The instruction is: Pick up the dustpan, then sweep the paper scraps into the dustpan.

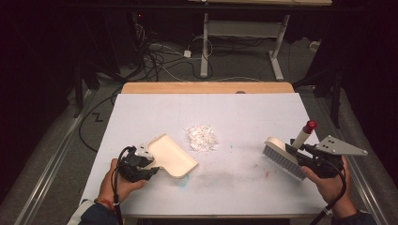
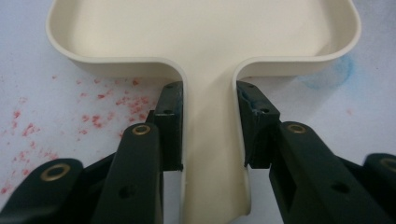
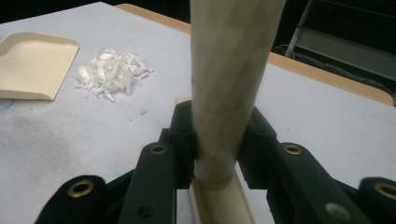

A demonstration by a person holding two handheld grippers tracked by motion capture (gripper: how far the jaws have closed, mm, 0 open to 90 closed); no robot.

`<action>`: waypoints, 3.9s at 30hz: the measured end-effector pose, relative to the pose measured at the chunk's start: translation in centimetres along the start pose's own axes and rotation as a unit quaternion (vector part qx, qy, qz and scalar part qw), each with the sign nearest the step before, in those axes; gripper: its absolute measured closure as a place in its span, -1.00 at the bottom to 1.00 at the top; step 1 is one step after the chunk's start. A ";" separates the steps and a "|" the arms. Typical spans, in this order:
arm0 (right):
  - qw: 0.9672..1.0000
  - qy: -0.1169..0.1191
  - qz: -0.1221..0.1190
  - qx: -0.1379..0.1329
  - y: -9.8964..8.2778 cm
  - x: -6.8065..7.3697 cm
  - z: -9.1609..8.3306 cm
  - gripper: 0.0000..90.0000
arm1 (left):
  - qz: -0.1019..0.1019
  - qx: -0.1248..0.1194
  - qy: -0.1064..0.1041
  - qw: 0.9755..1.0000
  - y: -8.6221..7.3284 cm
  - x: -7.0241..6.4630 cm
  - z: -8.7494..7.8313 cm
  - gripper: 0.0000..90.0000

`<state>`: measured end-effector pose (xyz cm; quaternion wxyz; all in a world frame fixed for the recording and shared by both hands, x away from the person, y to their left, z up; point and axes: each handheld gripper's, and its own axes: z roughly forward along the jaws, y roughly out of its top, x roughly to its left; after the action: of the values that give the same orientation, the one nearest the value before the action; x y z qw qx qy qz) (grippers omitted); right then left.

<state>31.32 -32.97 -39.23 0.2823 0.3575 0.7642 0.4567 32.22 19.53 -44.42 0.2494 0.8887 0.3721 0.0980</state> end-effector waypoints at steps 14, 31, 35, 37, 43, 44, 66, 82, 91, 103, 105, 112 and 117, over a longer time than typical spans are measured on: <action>1.000 -0.009 0.008 -0.026 0.3 0.1 0.0 0.58 | 0.017 0.001 -0.001 1.000 0.1 0.0 0.1 0.41; 0.999 0.029 -0.006 -0.037 3.7 1.3 5.7 0.58 | 0.018 0.012 -0.005 1.000 0.2 0.2 0.3 0.41; 0.999 0.022 -0.014 -0.038 5.8 1.7 9.6 0.58 | 0.019 0.012 -0.005 1.000 0.4 0.2 0.3 0.41; 0.999 0.022 -0.016 -0.035 6.1 1.8 10.2 0.58 | 0.017 0.011 -0.007 1.000 0.3 0.2 0.4 0.41; 0.999 0.009 -0.038 -0.021 8.5 3.4 15.3 0.58 | 0.018 0.012 -0.006 1.000 0.2 0.2 0.5 0.41; 0.999 0.009 -0.038 -0.021 8.5 3.4 15.3 0.58 | 0.016 0.012 -0.007 1.000 0.2 0.2 0.5 0.41; 0.998 0.036 -0.055 -0.022 8.7 9.4 23.3 0.58 | 0.019 0.020 -0.011 1.000 0.2 0.3 1.1 0.41; 0.991 0.112 -0.065 -0.036 8.1 13.6 21.7 0.58 | 0.020 0.024 -0.010 0.999 0.8 -0.1 1.6 0.41; 0.983 0.147 -0.100 -0.036 8.0 16.5 20.8 0.58 | 0.024 0.029 -0.014 0.999 1.3 -0.2 2.1 0.40; 0.975 0.187 -0.115 -0.045 8.6 18.9 20.1 0.59 | 0.025 0.032 -0.015 0.999 1.6 -0.3 2.3 0.40; 0.975 0.186 -0.116 -0.045 8.8 18.9 20.0 0.59 | 0.024 0.032 -0.015 0.999 1.5 -0.3 2.3 0.40; 0.978 0.164 -0.107 -0.072 10.1 17.6 19.0 0.59 | 0.028 0.034 -0.012 0.999 1.5 -0.4 2.4 0.40; 0.980 0.157 -0.094 -0.077 10.3 16.8 18.4 0.59 | 0.026 0.034 -0.011 0.999 1.4 -0.5 2.4 0.40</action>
<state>38.43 -6.94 -39.56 0.2271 0.1856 0.7917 0.5358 33.63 17.48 -45.76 0.2206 0.9070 0.3493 0.0818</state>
